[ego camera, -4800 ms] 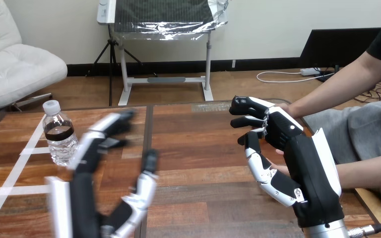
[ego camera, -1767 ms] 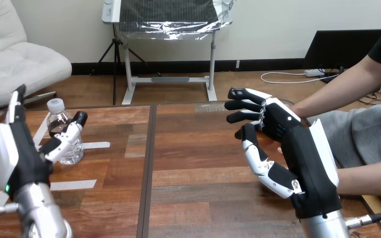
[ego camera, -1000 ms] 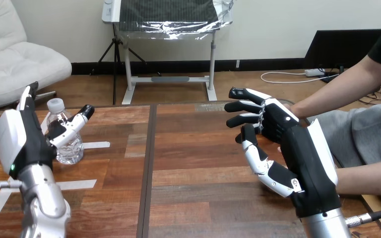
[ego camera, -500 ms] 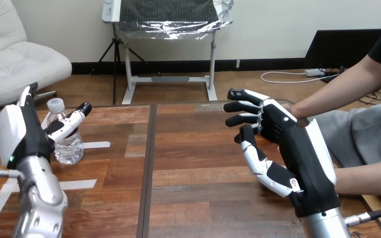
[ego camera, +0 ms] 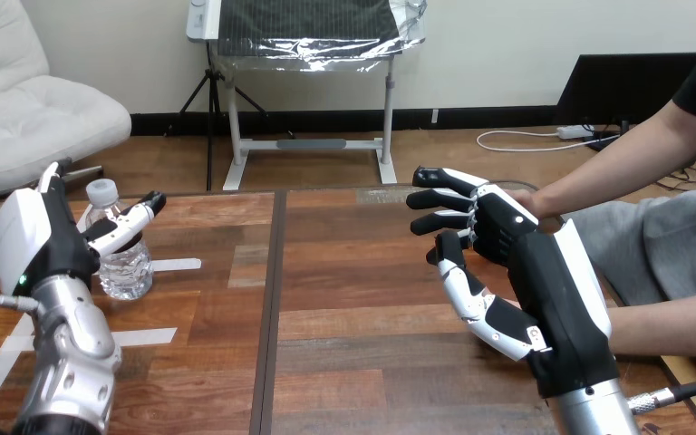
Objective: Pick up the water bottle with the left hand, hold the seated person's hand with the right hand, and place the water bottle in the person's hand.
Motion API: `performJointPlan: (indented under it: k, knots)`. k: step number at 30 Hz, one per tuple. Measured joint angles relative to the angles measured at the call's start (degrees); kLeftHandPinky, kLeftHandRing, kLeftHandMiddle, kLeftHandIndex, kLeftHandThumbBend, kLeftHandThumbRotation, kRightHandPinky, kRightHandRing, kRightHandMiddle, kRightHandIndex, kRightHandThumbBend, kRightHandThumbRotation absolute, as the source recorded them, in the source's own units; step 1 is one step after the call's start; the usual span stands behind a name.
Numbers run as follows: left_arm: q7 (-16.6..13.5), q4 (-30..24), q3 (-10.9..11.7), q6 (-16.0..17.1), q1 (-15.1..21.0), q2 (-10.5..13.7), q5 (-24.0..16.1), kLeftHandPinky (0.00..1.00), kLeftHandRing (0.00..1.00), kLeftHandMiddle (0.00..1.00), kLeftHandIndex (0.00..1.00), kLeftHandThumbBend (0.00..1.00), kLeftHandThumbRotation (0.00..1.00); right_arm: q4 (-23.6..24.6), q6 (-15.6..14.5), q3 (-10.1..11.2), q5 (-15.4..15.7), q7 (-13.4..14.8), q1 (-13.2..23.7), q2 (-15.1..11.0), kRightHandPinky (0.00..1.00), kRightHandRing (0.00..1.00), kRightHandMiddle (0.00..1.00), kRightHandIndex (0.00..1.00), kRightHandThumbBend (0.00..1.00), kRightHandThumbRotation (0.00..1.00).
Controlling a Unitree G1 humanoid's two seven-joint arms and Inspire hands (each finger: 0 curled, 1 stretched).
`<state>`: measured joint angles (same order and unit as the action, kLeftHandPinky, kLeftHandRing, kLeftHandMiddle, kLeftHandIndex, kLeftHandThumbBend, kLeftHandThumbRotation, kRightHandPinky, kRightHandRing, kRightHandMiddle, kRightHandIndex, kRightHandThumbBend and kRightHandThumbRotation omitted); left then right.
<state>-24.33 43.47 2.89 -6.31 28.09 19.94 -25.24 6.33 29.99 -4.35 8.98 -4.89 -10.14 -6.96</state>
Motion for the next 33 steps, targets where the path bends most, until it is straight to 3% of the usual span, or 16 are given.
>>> performJointPlan:
  k: [21,33]
  knots:
    - [1.7,12.2,-2.6,0.0,5.9,2.1,0.2,0.78,0.87,0.9,0.89,0.92,0.55,0.0,0.0,0.0,0.1,-0.1,0.0,-0.3,0.51,0.67,0.74,0.76,0.1,0.0]
    - [3.9,16.3,-4.6,0.0,7.4,3.2,0.2,0.77,0.85,0.89,0.89,0.98,0.6,0.0,-0.7,0.1,1.0,-0.5,0.0,-0.7,0.53,0.69,0.75,0.77,0.11,0.0]
